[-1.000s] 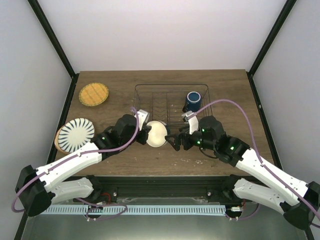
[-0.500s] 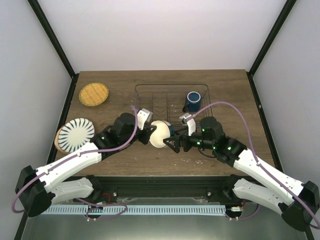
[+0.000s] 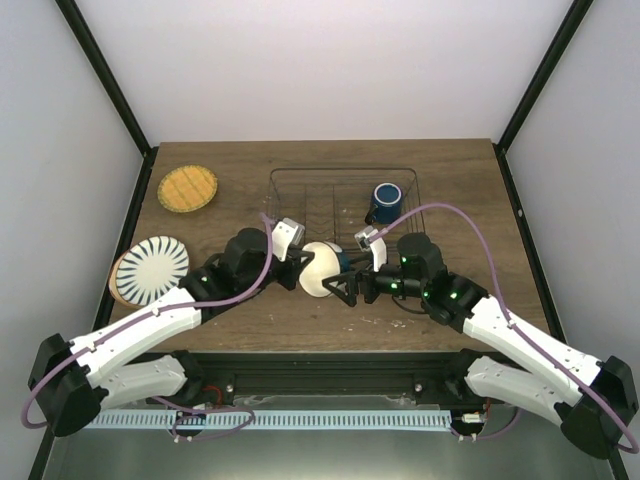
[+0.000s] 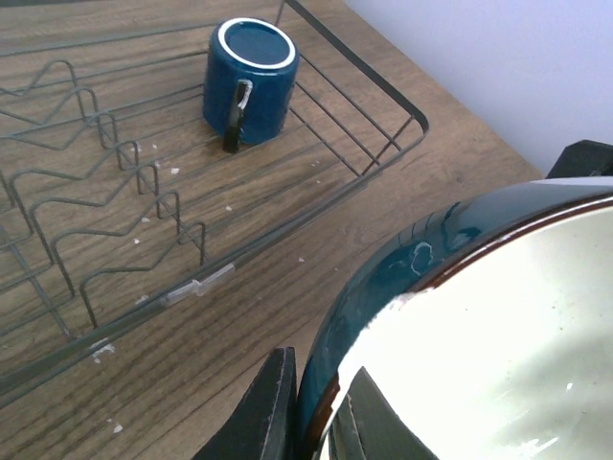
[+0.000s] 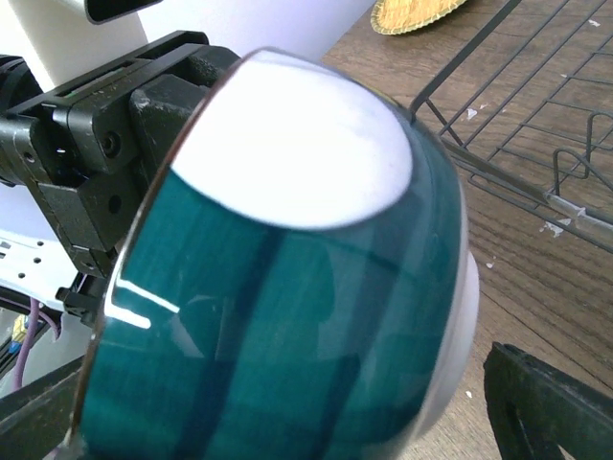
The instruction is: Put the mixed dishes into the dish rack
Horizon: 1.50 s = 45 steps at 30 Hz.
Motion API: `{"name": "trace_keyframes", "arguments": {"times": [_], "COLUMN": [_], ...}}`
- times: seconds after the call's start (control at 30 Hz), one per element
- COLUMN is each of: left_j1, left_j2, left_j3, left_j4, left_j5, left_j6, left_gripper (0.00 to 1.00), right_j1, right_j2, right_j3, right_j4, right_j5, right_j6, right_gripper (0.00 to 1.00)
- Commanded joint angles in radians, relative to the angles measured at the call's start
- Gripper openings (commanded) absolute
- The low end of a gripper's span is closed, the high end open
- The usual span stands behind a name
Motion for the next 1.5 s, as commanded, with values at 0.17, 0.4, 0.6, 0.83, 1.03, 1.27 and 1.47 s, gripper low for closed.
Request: {"name": "trace_keyframes", "arguments": {"times": [0.17,0.4,0.6,0.83,1.03,1.27,1.47], "left_j1": [0.003,0.002,0.003,0.003,0.002,0.002,0.003], "left_j2": [-0.070,-0.046,-0.030,-0.008,0.000,0.000,0.028], "left_j3": [-0.011,-0.028,-0.041,-0.058,-0.072,-0.070,-0.080], "left_j4": [0.108,0.147,0.175,0.204,0.222,0.225,0.251], "left_j5": [-0.084,-0.061,-0.054,-0.047,-0.056,-0.065,-0.052], "left_j6": [0.014,-0.002,-0.011,-0.028,-0.039,-0.037,-0.041], "left_gripper": [0.00,0.00,0.00,0.00,0.00,0.00,0.03], "right_j1": [-0.010,-0.010,-0.010,-0.010,-0.010,-0.010,-0.010], "right_j2": [-0.009,0.018,0.026,0.024,0.017,0.027,0.037], "right_j3": [-0.012,-0.026,-0.046,-0.061,-0.065,-0.066,-0.060], "right_j4": [0.007,0.066,0.138,0.188,0.207,0.196,0.198], "right_j5": [-0.009,-0.037,-0.071,-0.084,-0.088,-0.095,-0.093], "right_j6": [0.006,0.014,0.028,0.034,0.031,0.023,0.019], "right_gripper": [0.99,0.98,0.97,0.94,0.84,0.58,0.43]}}
